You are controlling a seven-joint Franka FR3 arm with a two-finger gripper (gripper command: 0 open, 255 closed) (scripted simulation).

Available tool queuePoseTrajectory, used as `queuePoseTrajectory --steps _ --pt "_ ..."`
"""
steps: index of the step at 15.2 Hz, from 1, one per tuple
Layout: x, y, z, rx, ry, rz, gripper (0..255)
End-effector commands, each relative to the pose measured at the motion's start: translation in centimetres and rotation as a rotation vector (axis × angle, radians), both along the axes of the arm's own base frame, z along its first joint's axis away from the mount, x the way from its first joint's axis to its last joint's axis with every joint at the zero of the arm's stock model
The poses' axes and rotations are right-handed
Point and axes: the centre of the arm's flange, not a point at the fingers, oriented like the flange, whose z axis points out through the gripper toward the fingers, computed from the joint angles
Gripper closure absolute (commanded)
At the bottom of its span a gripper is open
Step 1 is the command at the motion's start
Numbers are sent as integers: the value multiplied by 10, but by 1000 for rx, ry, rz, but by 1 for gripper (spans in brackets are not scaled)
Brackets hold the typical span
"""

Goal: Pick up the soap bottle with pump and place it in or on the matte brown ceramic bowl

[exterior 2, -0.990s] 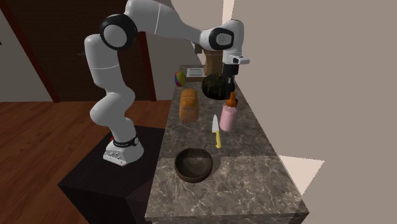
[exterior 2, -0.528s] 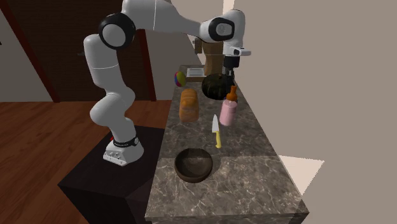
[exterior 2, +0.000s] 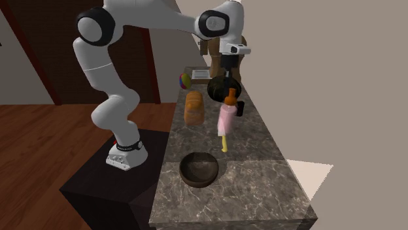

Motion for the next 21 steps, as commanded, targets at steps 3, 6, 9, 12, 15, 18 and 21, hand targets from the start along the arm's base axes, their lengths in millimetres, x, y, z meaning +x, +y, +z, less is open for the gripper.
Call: queuePoseTrajectory --steps 3,6,9,12,15,18,21 --pt "-25 -48 7 1 0 1 255" --pt "-43 -83 15 1 0 1 255" --pt "-60 -117 23 1 0 1 255" --pt "-78 -152 31 1 0 1 255" --pt "-96 -186 40 1 0 1 255" --pt "-106 -207 39 1 0 1 255" --pt "-106 -207 24 1 0 1 255"
